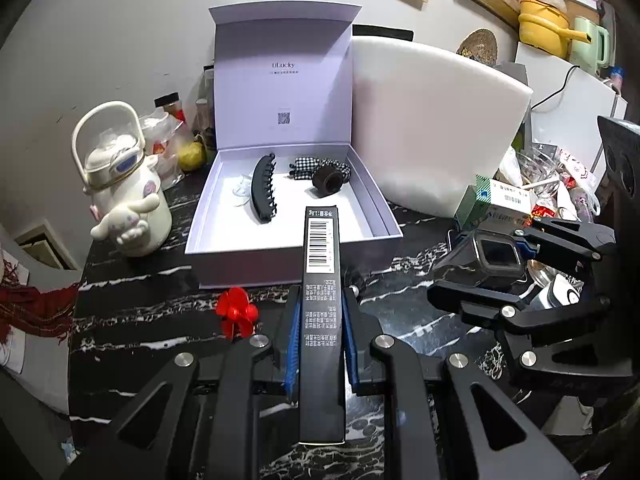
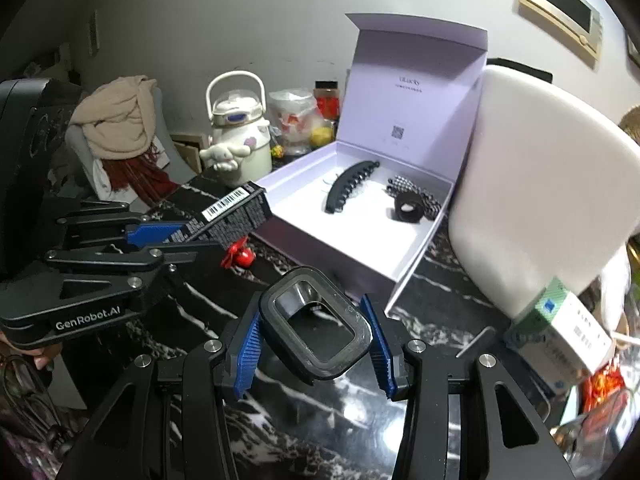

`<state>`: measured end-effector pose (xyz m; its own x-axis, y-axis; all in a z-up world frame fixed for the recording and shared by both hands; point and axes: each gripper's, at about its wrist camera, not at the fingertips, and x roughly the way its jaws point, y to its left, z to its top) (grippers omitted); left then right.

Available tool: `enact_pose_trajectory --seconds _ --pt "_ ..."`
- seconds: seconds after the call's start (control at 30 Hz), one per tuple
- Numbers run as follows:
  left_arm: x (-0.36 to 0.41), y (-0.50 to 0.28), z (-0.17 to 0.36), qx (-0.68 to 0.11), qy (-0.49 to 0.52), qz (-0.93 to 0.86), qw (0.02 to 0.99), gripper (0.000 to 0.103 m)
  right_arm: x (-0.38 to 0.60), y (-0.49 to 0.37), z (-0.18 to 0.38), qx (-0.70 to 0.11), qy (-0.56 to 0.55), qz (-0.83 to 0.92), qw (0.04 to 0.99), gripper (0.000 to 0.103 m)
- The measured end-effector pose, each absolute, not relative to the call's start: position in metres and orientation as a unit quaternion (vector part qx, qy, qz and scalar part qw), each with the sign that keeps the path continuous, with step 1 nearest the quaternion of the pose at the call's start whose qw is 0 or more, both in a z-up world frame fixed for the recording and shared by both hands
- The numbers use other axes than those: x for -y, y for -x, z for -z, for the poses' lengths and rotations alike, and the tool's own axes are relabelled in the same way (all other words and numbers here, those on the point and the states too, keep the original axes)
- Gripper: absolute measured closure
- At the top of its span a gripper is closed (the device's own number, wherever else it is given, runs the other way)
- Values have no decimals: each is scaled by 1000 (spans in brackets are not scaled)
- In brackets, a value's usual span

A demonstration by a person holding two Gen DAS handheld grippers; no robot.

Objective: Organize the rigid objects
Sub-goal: 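Carry the square hair tie and black product box into the lavender box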

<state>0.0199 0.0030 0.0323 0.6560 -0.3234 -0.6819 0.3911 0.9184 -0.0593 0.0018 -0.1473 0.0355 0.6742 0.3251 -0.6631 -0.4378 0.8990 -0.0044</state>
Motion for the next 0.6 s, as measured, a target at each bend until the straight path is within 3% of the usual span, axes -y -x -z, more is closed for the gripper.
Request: enact_pose_trajectory --seconds 0.6 --pt "-5 -62 -43 -360 -50 200 910 85 143 -50 -47 -338 77 -210 914 56"
